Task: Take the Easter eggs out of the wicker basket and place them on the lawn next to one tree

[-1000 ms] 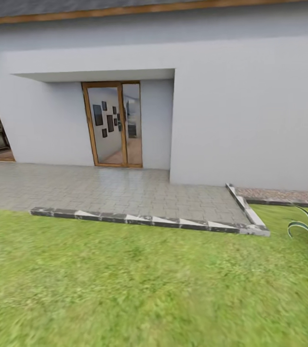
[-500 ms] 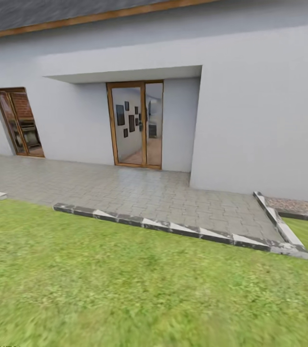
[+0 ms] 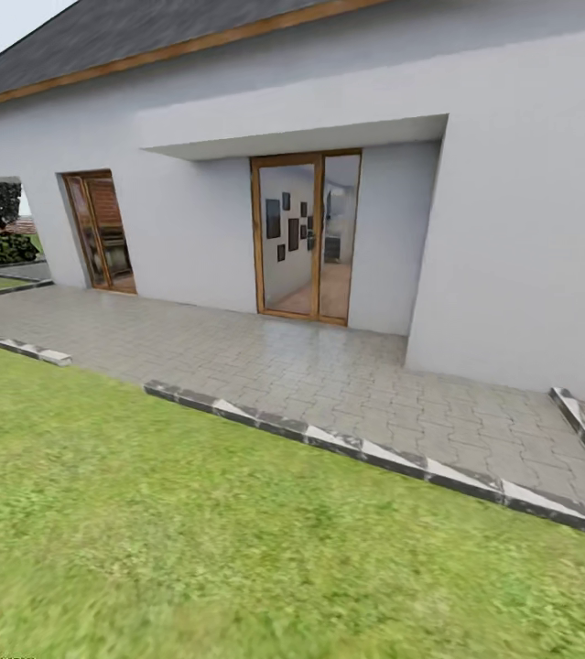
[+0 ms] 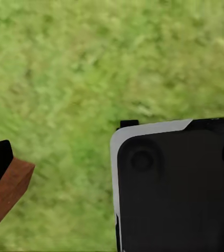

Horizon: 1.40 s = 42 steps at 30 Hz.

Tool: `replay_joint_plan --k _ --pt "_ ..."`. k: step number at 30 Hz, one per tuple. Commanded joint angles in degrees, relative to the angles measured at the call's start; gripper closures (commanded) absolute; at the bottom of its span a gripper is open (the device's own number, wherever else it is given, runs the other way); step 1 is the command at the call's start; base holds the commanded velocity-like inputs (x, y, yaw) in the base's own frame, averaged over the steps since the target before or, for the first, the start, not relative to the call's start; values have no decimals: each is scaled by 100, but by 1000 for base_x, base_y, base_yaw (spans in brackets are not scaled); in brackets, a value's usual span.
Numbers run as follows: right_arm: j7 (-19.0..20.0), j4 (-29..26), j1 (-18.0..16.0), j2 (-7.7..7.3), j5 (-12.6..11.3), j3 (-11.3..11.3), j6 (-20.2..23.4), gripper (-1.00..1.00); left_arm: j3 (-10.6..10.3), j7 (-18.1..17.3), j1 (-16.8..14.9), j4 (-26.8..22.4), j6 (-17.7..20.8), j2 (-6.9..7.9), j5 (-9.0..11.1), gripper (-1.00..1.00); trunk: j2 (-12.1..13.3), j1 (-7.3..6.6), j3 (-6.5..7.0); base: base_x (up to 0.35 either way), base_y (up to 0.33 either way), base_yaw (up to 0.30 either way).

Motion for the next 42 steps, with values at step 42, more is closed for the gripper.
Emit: replay_joint_plan --k 42 --pt "1 2 1 13 -4 -10 -18 -100 -25 -1 -4 8 -24 2 -7 -100 -2 5 -2 338 0 291"
